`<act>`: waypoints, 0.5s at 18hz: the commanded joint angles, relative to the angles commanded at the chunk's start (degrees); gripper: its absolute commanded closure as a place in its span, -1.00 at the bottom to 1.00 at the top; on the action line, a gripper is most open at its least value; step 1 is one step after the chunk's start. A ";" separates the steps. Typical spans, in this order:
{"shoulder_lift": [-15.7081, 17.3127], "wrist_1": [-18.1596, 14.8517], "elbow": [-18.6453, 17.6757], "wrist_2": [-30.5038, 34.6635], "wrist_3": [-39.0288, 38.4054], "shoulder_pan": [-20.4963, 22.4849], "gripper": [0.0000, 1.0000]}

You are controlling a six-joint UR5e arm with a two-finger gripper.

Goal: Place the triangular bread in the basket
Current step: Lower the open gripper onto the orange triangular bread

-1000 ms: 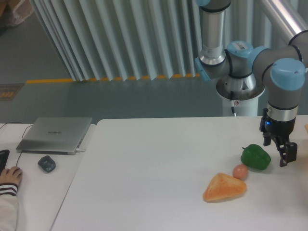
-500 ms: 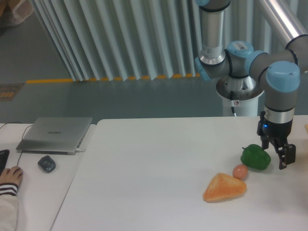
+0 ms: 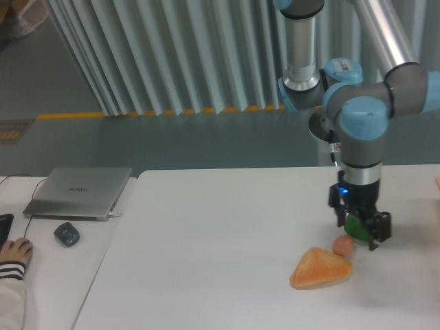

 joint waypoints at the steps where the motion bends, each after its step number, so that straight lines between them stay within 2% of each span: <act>1: -1.05 0.44 0.61 0.17 -1.40 -1.40 -1.00; 5: -3.07 1.92 2.28 2.90 -7.38 -4.48 -1.00; 7: -4.74 2.90 2.11 10.85 -7.57 -6.93 -1.00; 9: -5.01 2.90 2.37 11.78 -7.39 -7.57 -1.00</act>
